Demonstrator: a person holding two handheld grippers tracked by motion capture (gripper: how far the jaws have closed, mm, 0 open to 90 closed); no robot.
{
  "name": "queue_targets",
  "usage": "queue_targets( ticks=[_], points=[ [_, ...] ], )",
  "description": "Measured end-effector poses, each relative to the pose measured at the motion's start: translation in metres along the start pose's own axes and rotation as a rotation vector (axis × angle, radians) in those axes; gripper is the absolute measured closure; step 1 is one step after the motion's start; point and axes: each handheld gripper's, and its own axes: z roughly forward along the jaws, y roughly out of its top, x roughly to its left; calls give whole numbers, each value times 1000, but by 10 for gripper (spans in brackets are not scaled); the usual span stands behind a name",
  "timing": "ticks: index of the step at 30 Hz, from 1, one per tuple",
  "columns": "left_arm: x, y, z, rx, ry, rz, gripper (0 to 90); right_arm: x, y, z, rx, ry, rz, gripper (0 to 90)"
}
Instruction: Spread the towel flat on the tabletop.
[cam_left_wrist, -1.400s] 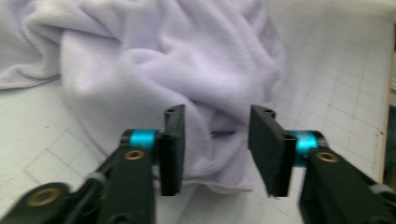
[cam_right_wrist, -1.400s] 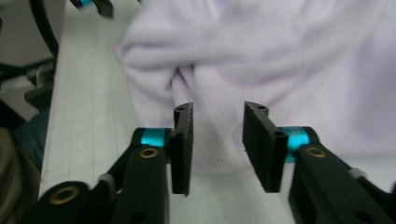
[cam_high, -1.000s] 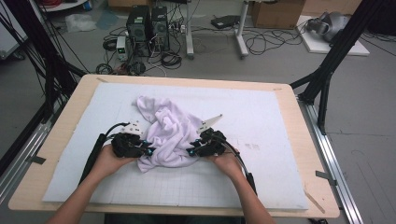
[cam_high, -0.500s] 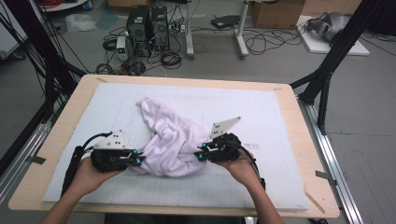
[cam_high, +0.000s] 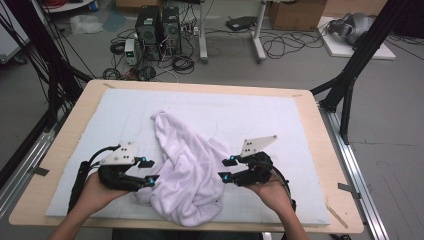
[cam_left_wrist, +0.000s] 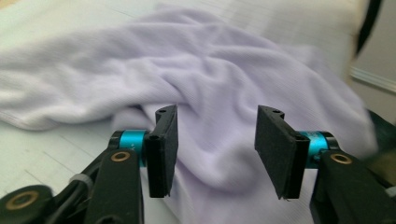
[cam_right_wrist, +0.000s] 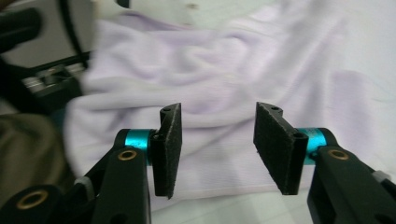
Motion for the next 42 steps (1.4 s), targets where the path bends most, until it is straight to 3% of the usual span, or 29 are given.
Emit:
queue_targets(
  ticks=[5,8,11,12,13,14,15,16,18,22,26,31,35,37,40,42],
  points=[
    [27,7,42,42,21,-59,475,-21,-8,32,76,-82,23,505],
    [39,7,65,78,17,-95,491,-31,-15,46,124,-98,47,534],
    [47,0,82,127,29,-128,536,-40,-22,56,147,-83,85,570],
    [49,-2,86,138,12,-129,578,-41,-24,60,159,-77,87,593],
    [48,-3,87,138,-5,-124,722,-40,-24,61,151,-84,65,728],
    [46,-2,88,135,-3,-115,769,-39,-23,60,160,-72,51,806],
    [44,-1,87,137,7,-98,769,-39,-23,60,160,-72,51,806],
    [42,0,85,139,13,-86,789,-38,-23,60,169,-66,46,862],
    [39,2,77,141,11,-84,806,-35,-22,59,176,-61,35,880],
    [30,1,49,110,19,-56,809,-25,-18,46,136,-52,11,885],
    [18,-6,21,80,27,-54,808,-7,-14,36,122,-22,-21,886],
    [0,-21,-7,69,-18,-51,805,21,-16,32,96,37,-65,886],
    [-12,-33,-23,79,-32,-33,796,38,-20,34,124,109,-77,864],
    [-12,-34,-27,75,-30,-28,733,40,-18,31,107,124,-80,775],
    [-4,-28,-26,56,-18,-32,603,32,-8,23,58,77,-73,692],
    [4,-22,-21,32,-7,-46,570,22,0,19,19,40,-64,660]
  ],
)
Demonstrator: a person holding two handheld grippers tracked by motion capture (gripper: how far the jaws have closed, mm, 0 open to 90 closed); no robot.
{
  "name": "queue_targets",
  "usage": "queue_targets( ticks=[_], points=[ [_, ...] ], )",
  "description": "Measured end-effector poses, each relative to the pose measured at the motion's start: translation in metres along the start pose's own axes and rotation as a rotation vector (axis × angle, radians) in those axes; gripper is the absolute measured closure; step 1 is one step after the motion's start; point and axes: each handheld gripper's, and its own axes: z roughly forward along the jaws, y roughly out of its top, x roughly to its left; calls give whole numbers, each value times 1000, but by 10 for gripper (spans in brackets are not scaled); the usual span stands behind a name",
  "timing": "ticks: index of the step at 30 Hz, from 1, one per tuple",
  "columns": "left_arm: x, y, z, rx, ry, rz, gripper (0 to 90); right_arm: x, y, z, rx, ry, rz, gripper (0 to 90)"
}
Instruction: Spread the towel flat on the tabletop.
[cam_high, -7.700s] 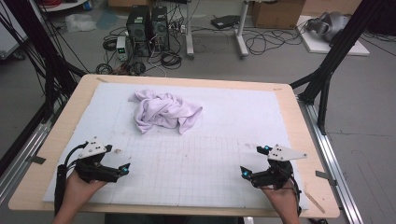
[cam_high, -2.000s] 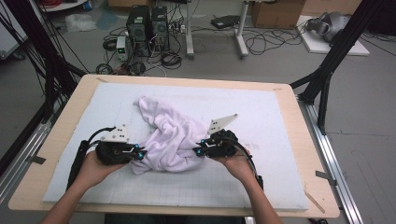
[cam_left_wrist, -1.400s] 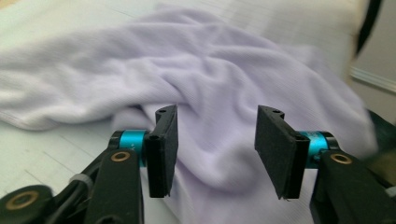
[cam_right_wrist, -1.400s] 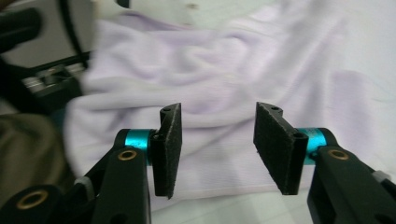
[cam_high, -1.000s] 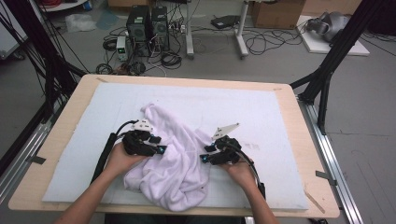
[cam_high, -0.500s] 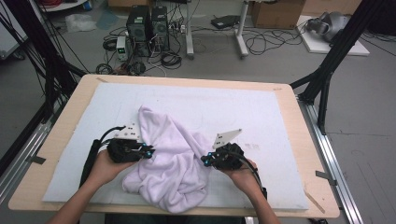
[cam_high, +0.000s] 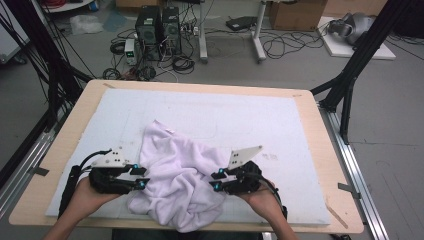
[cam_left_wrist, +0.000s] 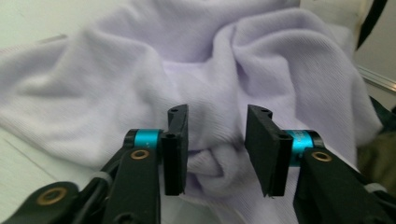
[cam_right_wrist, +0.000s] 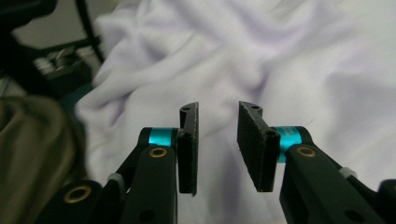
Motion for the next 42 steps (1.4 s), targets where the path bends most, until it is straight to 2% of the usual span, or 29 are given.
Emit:
queue_targets(
  ticks=[2,4,6,7,9,11,13,14,15,17,18,19,23,26,29,32,35,38,42],
  points=[
    [10,6,7,-13,21,-13,519,-14,5,-3,-17,-61,15,617],
    [18,11,17,-17,35,-35,459,-29,7,-4,-30,-99,49,584],
    [26,13,29,-6,28,-46,442,-41,5,-2,-44,-110,84,545],
    [28,12,36,9,22,-52,436,-47,3,2,-28,-123,99,513],
    [34,8,49,47,12,-66,436,-56,-2,10,8,-117,140,486],
    [38,1,60,96,-6,-77,466,-62,-8,18,32,-105,167,477],
    [39,-5,67,128,-23,-73,596,-65,-13,28,79,-101,176,480],
    [39,-7,68,118,-23,-73,623,-67,-15,34,107,-96,184,517],
    [39,-7,67,117,-31,-73,663,-68,-17,38,128,-81,189,617],
    [40,-5,65,124,-37,-77,744,-67,-20,42,144,-46,163,801],
    [40,-4,64,126,-35,-73,772,-67,-19,43,146,-31,158,868],
    [40,-2,63,126,-34,-68,796,-67,-19,42,153,-21,154,894],
    [38,11,60,90,-12,-65,834,-69,-12,27,113,-60,138,896],
    [39,27,57,53,0,-64,839,-77,-1,1,80,-116,149,897],
    [41,42,52,6,6,-70,844,-84,13,-27,44,-169,140,898],
    [40,51,47,-20,13,-63,843,-85,27,-48,36,-213,117,898],
    [34,48,41,-20,9,-49,843,-77,33,-56,20,-216,87,897],
    [21,31,36,-1,15,-36,843,-60,27,-46,50,-182,65,897],
    [0,-3,31,44,18,-28,842,-35,2,-15,92,-97,53,897]
  ],
)
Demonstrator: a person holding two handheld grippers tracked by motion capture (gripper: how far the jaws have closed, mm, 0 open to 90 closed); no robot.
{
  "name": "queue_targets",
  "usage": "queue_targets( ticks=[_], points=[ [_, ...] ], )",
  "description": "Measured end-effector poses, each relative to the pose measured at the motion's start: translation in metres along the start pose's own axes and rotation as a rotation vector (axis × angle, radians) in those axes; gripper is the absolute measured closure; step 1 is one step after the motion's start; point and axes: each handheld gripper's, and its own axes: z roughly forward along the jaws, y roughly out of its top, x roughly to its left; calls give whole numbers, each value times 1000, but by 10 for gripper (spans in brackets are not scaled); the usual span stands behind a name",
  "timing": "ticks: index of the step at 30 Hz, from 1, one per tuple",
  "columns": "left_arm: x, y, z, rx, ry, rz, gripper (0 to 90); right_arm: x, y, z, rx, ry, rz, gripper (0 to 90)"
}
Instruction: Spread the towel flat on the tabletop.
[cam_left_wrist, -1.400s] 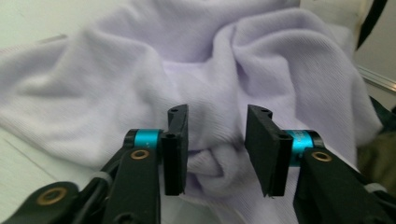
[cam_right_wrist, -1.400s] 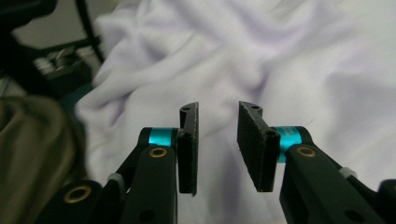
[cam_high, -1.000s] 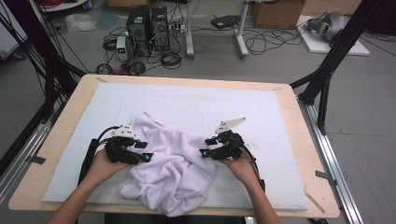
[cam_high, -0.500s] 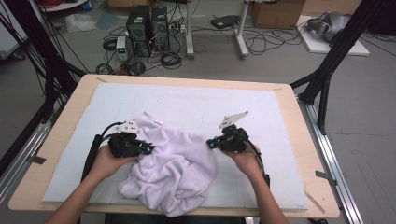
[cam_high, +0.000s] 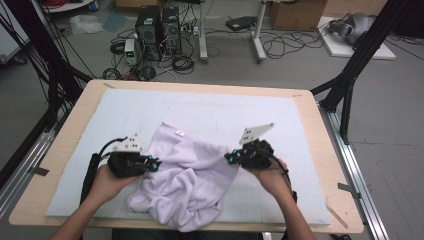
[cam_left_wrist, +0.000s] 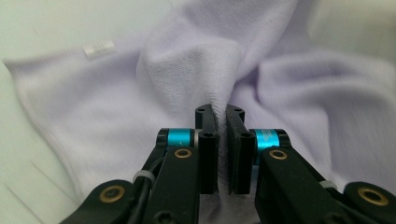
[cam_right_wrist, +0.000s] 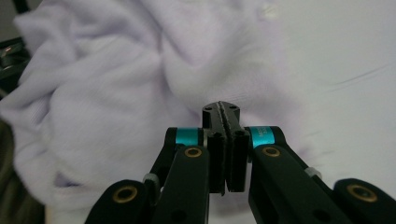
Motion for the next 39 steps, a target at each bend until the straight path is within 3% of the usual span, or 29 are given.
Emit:
queue_targets(
  ticks=[3,5,8,11,14,16,18,20,21,23,25,26,28,33,37,39],
  points=[
    [-7,-15,-6,13,-16,1,835,18,-14,26,48,71,-15,897],
    [-6,-15,-13,6,-23,5,786,27,-17,37,88,107,-32,883],
    [1,-5,-20,-13,-10,2,665,32,-9,32,57,127,-55,774],
    [10,7,-20,-50,-4,1,624,27,1,15,-5,92,-53,721],
    [20,16,-11,-66,0,4,595,12,3,0,-52,15,-29,637],
    [26,19,1,-55,-14,-15,552,1,0,0,-64,-9,4,575],
    [31,19,16,-15,-2,-29,484,-8,-5,7,-42,-9,38,512],
    [35,16,28,29,-8,-43,472,-13,-13,17,-8,4,66,521],
    [37,14,33,53,-11,-43,483,-15,-17,21,12,9,73,560],
    [37,9,38,82,-27,-34,617,-17,-26,25,46,31,82,723],
    [35,5,37,81,-29,-23,735,-18,-32,24,55,24,80,839],
    [33,4,34,75,-21,-21,787,-17,-34,22,62,28,87,855],
    [30,3,28,71,1,-11,851,-13,-35,16,41,13,75,867],
    [20,-6,11,51,8,-11,867,4,-37,8,40,22,42,872],
    [8,-16,-3,42,-9,-10,867,20,-45,8,55,80,43,862],
    [4,-19,-8,41,-16,3,850,26,-48,7,67,118,54,807]
  ],
)
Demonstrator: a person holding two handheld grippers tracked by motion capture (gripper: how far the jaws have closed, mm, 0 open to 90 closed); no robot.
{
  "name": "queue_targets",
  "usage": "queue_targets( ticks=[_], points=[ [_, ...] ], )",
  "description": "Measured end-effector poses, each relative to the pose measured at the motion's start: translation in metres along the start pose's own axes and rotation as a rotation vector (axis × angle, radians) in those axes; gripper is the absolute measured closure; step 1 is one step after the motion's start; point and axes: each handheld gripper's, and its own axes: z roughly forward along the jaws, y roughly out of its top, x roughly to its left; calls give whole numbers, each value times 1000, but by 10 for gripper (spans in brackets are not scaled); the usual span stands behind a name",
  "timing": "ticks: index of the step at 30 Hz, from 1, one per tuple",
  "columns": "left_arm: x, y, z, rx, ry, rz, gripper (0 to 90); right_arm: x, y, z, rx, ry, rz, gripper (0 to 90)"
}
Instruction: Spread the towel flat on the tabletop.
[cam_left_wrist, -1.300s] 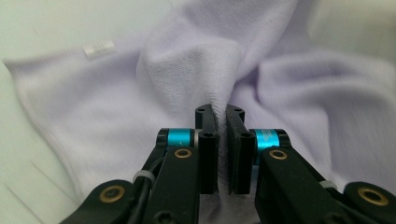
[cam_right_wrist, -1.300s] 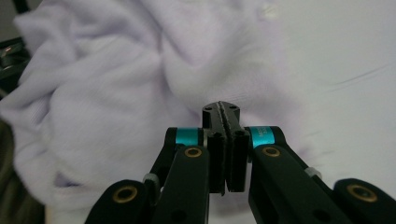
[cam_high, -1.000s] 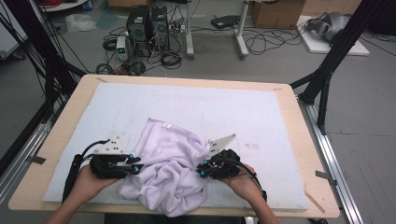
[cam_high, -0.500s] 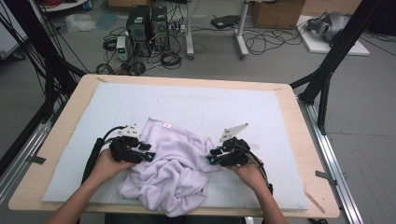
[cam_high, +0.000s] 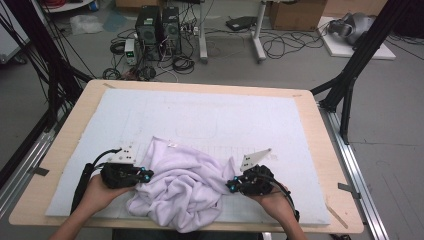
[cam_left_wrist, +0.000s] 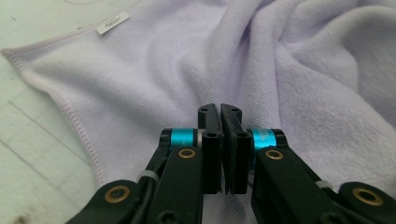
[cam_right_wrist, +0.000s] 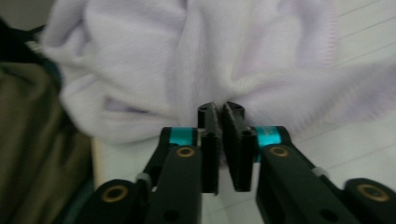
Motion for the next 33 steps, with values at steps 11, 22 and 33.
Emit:
queue_targets(
  ticks=[11,22,33],
  points=[
    [29,35,-7,-107,45,-3,632,-16,38,-30,-120,-132,-33,656],
    [60,26,45,75,104,-59,563,-38,-8,2,6,-169,94,560],
    [54,22,46,90,130,-31,867,-33,-6,4,41,-173,21,877]
  ],
)
